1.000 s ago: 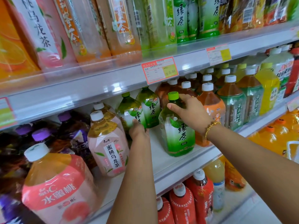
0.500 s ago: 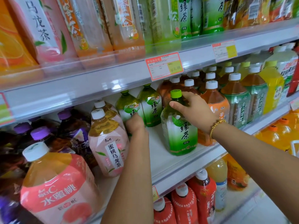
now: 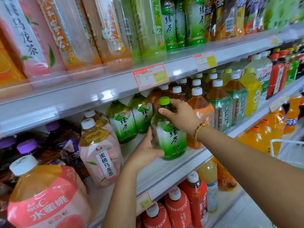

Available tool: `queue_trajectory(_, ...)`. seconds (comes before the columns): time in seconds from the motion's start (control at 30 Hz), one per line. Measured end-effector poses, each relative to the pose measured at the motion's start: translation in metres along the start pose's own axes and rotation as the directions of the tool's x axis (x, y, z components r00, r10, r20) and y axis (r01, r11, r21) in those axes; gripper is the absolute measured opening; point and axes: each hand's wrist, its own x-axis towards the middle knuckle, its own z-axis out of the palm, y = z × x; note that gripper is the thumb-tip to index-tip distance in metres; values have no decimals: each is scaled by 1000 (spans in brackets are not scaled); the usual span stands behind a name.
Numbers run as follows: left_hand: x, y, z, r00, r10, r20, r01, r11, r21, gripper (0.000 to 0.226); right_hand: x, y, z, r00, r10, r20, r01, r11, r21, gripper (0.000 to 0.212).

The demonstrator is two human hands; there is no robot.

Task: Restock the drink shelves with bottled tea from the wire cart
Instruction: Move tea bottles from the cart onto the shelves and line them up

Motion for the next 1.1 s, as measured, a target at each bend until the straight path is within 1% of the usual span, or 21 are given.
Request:
queue_trajectory(0.03,2,-3,7,997,22,-76,-13,994,108,91,0,-3,-1,1000,10,9,-9,1000,-19,39)
queue_trajectory(0.07,7,-6,14,982,52,-181,-20,984,177,87,-1,-5,-3,1000,16,25,-15,999,-45,40)
queue_trajectory(0.1,10,-7,20,959,69,-275,-16,982,190,83,-2,-7,-5,999,18,46,-14,997,-75,41)
queue_trajectory(0.13,13,-6,24,940,69,-334,-7,983,182,79,-3,-9,-9,997,9,70,-1,994,-112,42)
queue_trajectory(0.2,16,-5,21,933,39,-359,32,981,192,79,-8,-9,-18,994,-23,111,44,980,-194,44)
queue_trajectory(0.3,23,-5,8,937,5,-349,68,978,197,90,-28,4,-34,990,-56,132,94,949,-300,45)
queue_trajectory(0.33,24,-6,6,938,5,-346,63,981,185,89,-38,14,-37,983,-46,179,104,939,-328,41)
queue_trajectory(0.4,25,-11,6,936,11,-351,46,987,154,82,-61,40,-37,940,18,341,138,893,-429,32)
queue_trajectory(0.47,25,-13,7,931,22,-365,31,990,138,79,-81,62,-35,870,114,479,193,816,-545,34)
queue_trajectory(0.5,26,-16,6,929,27,-369,21,992,126,79,-88,69,-34,855,132,502,209,799,-565,36)
queue_trajectory(0.57,27,-19,6,925,35,-378,13,992,124,79,-92,72,-34,867,108,487,205,813,-545,39)
queue_trajectory(0.63,25,-24,5,903,44,-428,13,991,131,76,-91,71,-30,887,77,456,209,813,-544,37)
queue_trajectory(0.73,22,-26,4,822,81,-564,55,974,221,70,-95,75,-24,912,44,407,202,816,-542,40)
queue_trajectory(0.8,32,-26,0,774,100,-625,83,963,257,74,-102,81,-23,919,28,393,198,830,-522,44)
queue_trajectory(0.93,58,-25,-7,761,82,-643,110,961,253,82,-103,88,-23,919,17,393,206,831,-516,47)
queue_trajectory(1.03,70,-25,-6,752,112,-649,116,948,298,73,-105,86,-21,919,9,395,218,822,-526,49)
queue_trajectory(1.1,73,-24,-4,743,92,-663,156,939,306,68,-107,87,-21,916,-10,401,237,820,-521,49)
